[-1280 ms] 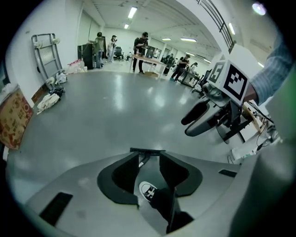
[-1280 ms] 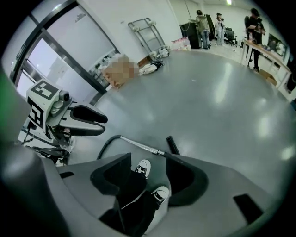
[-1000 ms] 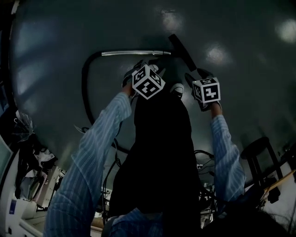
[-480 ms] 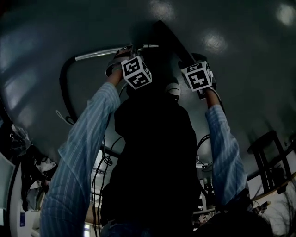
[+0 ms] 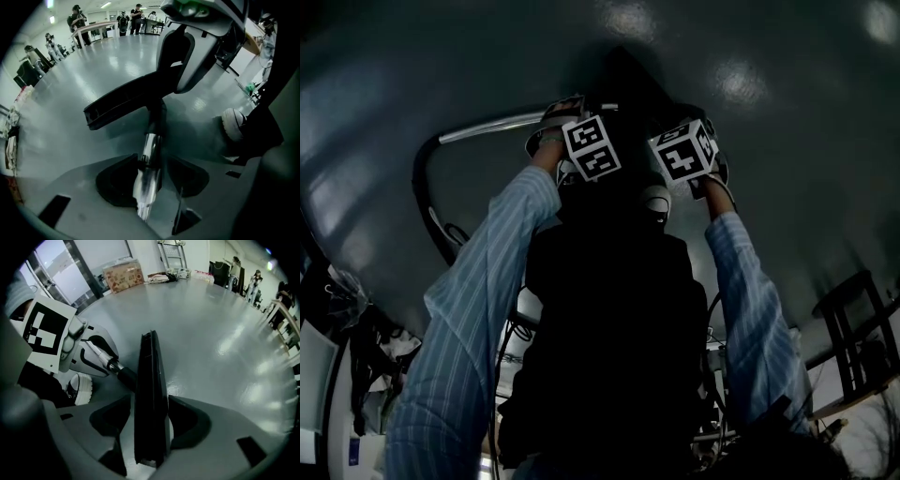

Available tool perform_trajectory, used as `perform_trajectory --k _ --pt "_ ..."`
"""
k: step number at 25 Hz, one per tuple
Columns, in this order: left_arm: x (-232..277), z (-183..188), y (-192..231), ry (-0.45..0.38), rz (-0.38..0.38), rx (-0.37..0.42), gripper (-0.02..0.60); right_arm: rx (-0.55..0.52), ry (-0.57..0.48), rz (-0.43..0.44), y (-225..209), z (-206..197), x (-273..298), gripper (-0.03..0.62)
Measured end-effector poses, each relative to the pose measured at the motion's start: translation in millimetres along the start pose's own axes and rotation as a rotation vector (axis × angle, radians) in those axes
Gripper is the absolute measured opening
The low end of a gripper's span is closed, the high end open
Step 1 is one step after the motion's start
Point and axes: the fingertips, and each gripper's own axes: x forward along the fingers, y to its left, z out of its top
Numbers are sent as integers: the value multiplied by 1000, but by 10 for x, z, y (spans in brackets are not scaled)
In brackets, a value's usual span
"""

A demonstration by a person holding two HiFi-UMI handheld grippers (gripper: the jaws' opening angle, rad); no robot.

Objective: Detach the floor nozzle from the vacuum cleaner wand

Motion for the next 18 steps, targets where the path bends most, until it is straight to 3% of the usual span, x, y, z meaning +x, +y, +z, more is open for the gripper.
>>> perform_trajectory --k 3,6,8,13,18 --pt "59 -87 64 12 11 -43 190 -37 53 -38 -3 4 99 258" --pt "121 -191 63 47 5 -46 187 -161 94 -104 15 -52 208 256" --pt "101 -176 67 68 -2 -42 187 -188 96 -132 -16 -59 184 249" --pt "82 -192 121 92 -11 -68 188 -196 73 -137 -48 9 144 244" --pt "153 -232 96 100 -33 -112 189 -82 89 -109 -58 -2 154 242"
